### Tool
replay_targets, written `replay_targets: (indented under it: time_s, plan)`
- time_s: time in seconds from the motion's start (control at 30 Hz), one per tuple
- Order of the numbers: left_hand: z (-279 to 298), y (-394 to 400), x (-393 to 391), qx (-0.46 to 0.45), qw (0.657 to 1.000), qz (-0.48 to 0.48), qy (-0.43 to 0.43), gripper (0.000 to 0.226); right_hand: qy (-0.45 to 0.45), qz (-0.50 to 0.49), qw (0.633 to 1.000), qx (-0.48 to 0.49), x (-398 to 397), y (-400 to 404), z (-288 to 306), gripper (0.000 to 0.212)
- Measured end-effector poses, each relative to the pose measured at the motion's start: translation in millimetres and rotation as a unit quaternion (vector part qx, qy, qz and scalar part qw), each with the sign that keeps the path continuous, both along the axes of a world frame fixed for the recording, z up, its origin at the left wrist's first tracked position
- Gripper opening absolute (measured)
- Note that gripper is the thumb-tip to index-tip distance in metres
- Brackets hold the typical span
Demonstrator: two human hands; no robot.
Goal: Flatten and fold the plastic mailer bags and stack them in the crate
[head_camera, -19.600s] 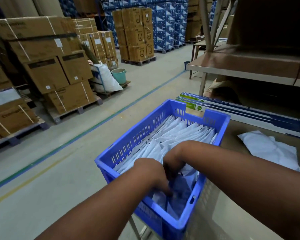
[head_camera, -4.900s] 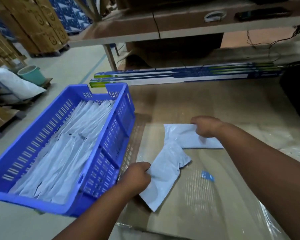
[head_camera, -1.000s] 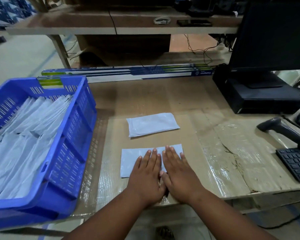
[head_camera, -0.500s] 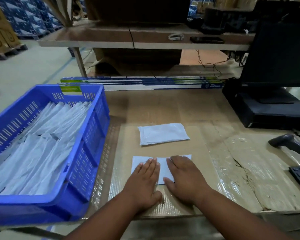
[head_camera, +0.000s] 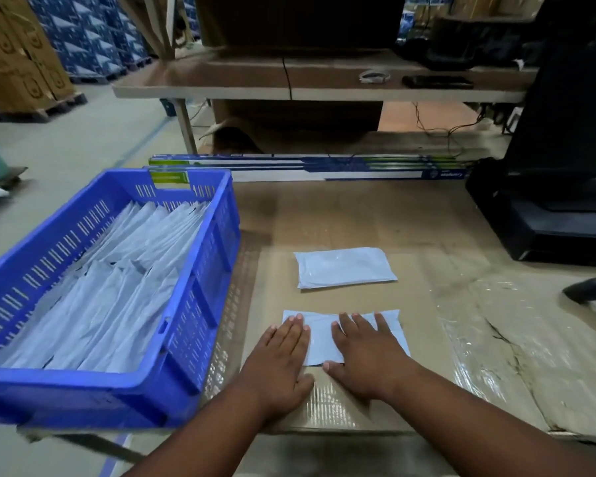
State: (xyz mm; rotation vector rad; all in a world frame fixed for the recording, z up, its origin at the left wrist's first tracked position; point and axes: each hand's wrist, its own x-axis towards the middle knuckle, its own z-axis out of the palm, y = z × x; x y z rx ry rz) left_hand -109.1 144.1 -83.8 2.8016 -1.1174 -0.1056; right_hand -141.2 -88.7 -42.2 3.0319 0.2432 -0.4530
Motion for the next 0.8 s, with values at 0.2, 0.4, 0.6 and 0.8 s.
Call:
replay_targets:
  time_s: [0.2,0.4,0.6,0.8]
  plan:
    - [24.7,-21.0,2.2,-0.129,0.990,0.035,-0.041,0.042,-0.118,-0.029,0.980,0.156,-0.8,-7.8,-4.3,0.079]
    - [3.3,-68.6,1.4,-0.120,0.992,0.007,0.034,0.067,-0.104,-0.004,0.982,0.156,-5.1,-0.3,-33.7,0.070]
    - [-14.2,-36.8,16.9,0.002,0.999,0.045,0.002,0.078,-0.124,-0.028,0.983,0.130,-14.8,-23.7,-56.3,0.077]
    - [2.2,-12.0,18.0,0.053,0.993,0.101,0.025,0.084,-0.060,-0.127,0.987,0.075,-34.7,-66.2,-38.7,0.085]
